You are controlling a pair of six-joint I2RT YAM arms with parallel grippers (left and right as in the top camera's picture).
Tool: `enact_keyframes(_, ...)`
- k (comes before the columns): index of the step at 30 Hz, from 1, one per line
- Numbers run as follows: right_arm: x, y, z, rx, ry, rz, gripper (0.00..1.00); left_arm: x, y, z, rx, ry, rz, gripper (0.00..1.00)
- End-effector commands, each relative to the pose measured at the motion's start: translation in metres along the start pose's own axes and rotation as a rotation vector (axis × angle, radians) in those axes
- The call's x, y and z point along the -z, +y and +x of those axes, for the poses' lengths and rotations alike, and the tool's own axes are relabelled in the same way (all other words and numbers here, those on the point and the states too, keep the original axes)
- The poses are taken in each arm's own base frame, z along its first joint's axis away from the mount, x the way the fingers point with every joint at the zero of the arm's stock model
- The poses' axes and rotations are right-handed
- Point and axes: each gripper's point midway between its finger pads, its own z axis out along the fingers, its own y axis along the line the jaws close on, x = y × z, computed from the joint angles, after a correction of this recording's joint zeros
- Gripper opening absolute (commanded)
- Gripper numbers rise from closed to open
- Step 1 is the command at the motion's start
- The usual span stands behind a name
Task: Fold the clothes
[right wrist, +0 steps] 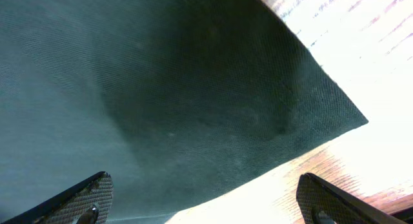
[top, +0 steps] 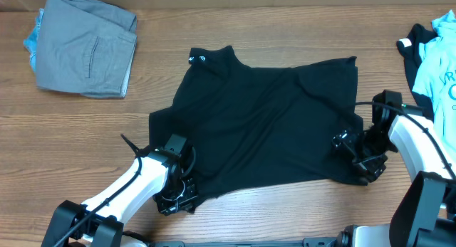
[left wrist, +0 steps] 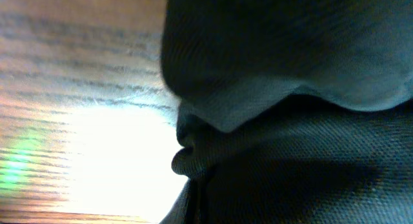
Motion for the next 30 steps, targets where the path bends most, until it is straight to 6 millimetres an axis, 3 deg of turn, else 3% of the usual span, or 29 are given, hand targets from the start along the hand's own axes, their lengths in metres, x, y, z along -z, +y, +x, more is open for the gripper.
enact_keyframes(1,-0.004,-0.002,0.0,-0.029,-0.003,0.003,0.95,0.006,-0.005,-0.008,-0.062,-0.025,0.003,0.04)
enact_keyframes(5,-0.016,-0.006,0.003,-0.057,-0.002,0.004,0.91,0.006,-0.005,-0.008,-0.063,-0.023,0.003,0.04)
enact_keyframes(10,-0.03,-0.012,0.007,-0.087,0.002,0.008,0.76,0.006,-0.005,-0.007,-0.085,-0.022,0.003,0.04)
enact_keyframes(14,-0.037,-0.017,0.012,-0.103,0.016,0.02,0.75,0.006,-0.004,-0.006,-0.084,-0.017,-0.001,0.04)
enact_keyframes(19,-0.047,-0.021,0.011,-0.114,0.0,0.021,0.59,0.006,-0.003,-0.005,-0.083,-0.014,-0.004,0.04)
enact_keyframes(23,-0.047,-0.021,0.01,-0.133,-0.005,0.022,0.57,0.006,-0.003,-0.004,-0.101,-0.006,-0.004,0.04)
enact_keyframes(24,-0.047,-0.021,0.01,-0.133,-0.005,0.021,0.53,0.006,-0.002,-0.003,-0.103,-0.003,-0.003,0.04)
enact_keyframes(27,-0.046,-0.021,0.009,-0.16,-0.01,0.023,0.27,0.007,-0.001,-0.001,-0.113,0.006,-0.011,0.04)
enact_keyframes(30,-0.042,-0.021,0.006,-0.188,-0.022,0.031,0.11,0.01,-0.001,0.001,-0.119,0.013,-0.016,0.04)
